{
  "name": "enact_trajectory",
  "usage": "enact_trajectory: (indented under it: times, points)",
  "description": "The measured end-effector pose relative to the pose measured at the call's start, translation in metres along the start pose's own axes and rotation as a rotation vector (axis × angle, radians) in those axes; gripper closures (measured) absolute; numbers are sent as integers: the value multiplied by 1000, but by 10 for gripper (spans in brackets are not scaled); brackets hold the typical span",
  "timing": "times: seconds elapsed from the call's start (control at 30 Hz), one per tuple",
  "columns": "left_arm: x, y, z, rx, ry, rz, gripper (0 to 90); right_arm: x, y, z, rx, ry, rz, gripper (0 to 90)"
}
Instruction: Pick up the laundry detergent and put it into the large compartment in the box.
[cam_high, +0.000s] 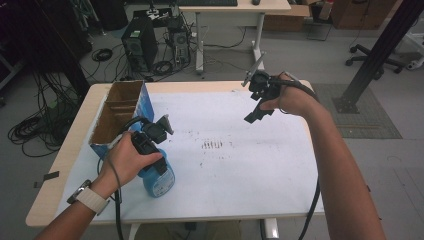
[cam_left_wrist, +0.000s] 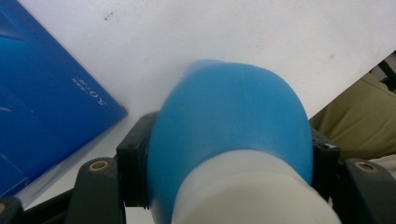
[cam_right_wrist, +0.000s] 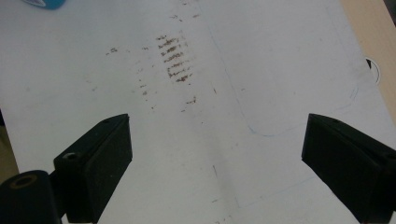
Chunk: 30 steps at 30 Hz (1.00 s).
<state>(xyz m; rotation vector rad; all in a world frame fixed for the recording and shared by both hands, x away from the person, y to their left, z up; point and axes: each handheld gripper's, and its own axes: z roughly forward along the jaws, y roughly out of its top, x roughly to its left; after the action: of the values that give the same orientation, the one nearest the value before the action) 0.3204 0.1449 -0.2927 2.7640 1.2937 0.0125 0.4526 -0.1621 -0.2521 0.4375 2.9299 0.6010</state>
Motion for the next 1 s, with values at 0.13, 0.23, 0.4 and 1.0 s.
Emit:
enact_trajectory:
  times: [0.13,0.23,0.4,1.0]
  points:
    - [0,0,0,-4,1,-1,366,0,0,0,0,0,1,86]
    - [0,0,-1,-5,0,-4,366,0,0,0,2,0,2,86]
    - [0,0,-3,-5,0,-7,369,0,0,0,3,0,0,86]
    - [-9,-1,-28,-18,25,-25,369,2,-4,-5,-8,-6,3,86]
